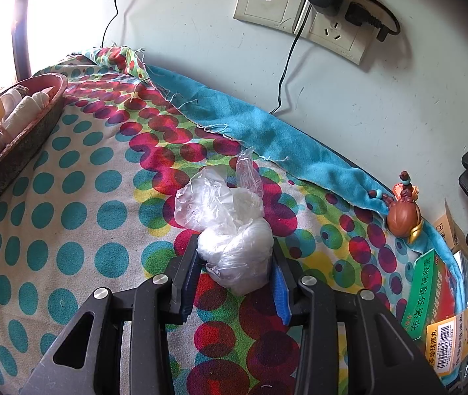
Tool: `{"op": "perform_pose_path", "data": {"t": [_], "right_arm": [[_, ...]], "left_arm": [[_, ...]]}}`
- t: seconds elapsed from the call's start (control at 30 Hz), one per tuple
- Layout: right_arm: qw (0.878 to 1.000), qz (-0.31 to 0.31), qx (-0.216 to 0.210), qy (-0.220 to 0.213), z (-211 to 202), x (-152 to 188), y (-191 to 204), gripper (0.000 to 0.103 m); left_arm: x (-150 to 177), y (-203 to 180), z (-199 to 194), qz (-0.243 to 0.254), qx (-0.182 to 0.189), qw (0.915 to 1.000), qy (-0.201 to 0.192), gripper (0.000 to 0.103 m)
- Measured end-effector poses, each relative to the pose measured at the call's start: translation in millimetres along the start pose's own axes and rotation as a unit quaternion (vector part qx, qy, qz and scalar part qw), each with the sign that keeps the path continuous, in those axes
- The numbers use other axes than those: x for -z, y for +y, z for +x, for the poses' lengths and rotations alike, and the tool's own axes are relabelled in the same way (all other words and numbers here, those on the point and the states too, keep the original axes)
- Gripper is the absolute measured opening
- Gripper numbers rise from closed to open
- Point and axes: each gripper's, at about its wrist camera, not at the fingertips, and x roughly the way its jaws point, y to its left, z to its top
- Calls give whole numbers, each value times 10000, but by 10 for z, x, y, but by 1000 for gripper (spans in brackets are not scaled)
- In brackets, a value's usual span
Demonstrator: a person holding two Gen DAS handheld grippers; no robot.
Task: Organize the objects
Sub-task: 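Lower the wrapped item into the red tray and open the left gripper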
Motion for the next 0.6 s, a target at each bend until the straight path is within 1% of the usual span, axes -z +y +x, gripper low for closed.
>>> {"op": "perform_pose_path", "data": {"t": [0.37, 0.5, 0.57, 0.6], "right_arm": [[10000, -32, 35, -5, -4, 2, 16, 37], [10000, -32, 36, -5, -1, 2, 16, 37], [10000, -21, 26, -3, 1, 2, 12, 37], [10000, -19, 24, -4, 2, 2, 13, 37]], "left_arm": [[-91, -76, 250, 215, -159, 9995, 140, 30], [-81, -7, 326, 92, -185, 9994, 278, 31], [-47, -11, 326, 199, -397, 9988, 228, 32], [-28, -28, 319, 279, -424, 9985, 195, 32]]}}
